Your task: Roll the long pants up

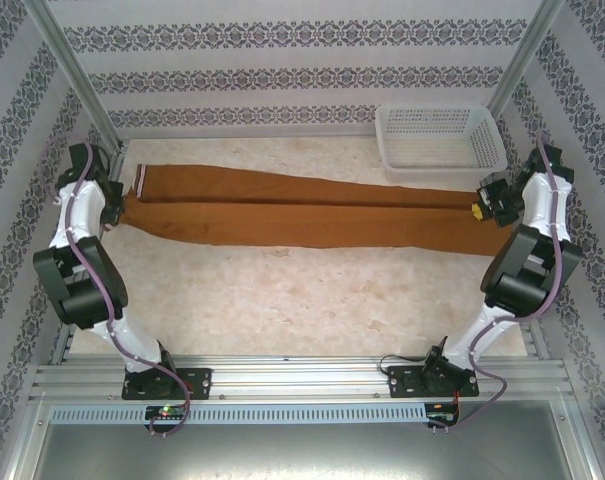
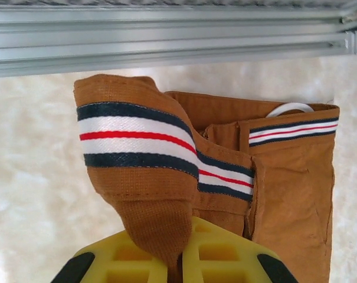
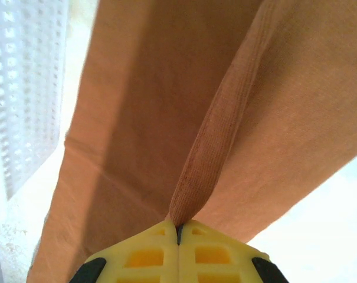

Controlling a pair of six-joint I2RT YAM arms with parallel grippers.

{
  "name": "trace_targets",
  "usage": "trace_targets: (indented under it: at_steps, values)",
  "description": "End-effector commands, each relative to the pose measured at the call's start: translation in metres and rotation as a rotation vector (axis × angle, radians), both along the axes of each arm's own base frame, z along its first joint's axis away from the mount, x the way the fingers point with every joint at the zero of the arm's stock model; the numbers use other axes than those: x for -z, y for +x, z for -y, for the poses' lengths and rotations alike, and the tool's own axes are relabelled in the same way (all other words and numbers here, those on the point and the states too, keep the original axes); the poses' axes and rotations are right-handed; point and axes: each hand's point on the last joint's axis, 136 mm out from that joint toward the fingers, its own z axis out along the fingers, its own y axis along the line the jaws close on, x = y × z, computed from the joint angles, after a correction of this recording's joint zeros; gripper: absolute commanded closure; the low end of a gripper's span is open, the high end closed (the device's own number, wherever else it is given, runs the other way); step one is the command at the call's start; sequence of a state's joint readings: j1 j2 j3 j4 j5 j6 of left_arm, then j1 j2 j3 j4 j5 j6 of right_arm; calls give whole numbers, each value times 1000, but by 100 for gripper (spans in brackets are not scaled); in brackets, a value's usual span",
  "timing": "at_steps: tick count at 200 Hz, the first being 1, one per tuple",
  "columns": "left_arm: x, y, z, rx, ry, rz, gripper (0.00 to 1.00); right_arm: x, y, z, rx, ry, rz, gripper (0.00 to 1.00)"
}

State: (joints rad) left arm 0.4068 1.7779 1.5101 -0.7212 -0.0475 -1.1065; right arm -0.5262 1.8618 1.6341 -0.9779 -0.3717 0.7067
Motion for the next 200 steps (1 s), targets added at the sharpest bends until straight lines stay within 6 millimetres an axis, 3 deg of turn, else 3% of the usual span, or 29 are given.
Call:
trace_targets:
  at_steps: [1,76,84,87,95,96,106,115,130,144,147,153,158,166,174,181,200]
  values:
    - [-26,28,-43,-56,157,49,100,-9,26,69,76,-258,28,100]
    - [1,93,-42,-25,173,-7,99,23,100,83,-17,-292,-20,100]
    - [4,101,-42,-17,179,-5,72,26,110,83,-31,-296,-8,100]
    - [5,103,-43,-16,181,-2,61,28,113,82,-39,-298,-4,95]
    - [6,111,-44,-7,192,7,7,31,123,81,-58,-305,13,80]
    - [7,112,-44,-7,194,8,4,32,124,81,-62,-306,15,79]
    - [8,121,-45,5,203,19,0,31,134,77,-87,-313,37,43]
    - [10,127,-45,11,199,25,0,30,136,76,-96,-329,35,25]
    - [8,131,-43,17,193,28,0,17,139,74,-113,-363,51,21]
    - [6,130,-38,30,180,28,0,0,137,69,-144,-419,59,21]
    - [5,130,-36,36,178,29,4,-4,136,68,-150,-430,62,21]
    - [5,128,-32,42,174,23,24,-13,135,64,-170,-451,74,24]
    - [4,127,-27,49,173,18,47,-19,133,59,-187,-465,86,26]
    - [5,124,-18,61,171,7,72,-26,131,51,-210,-476,105,34]
    - [6,125,-6,93,169,6,100,-31,128,41,-230,-474,131,60]
    - [8,128,7,123,161,18,100,-32,125,31,-245,-467,154,99]
    - [22,138,39,187,141,53,100,-21,109,10,-257,-427,165,100]
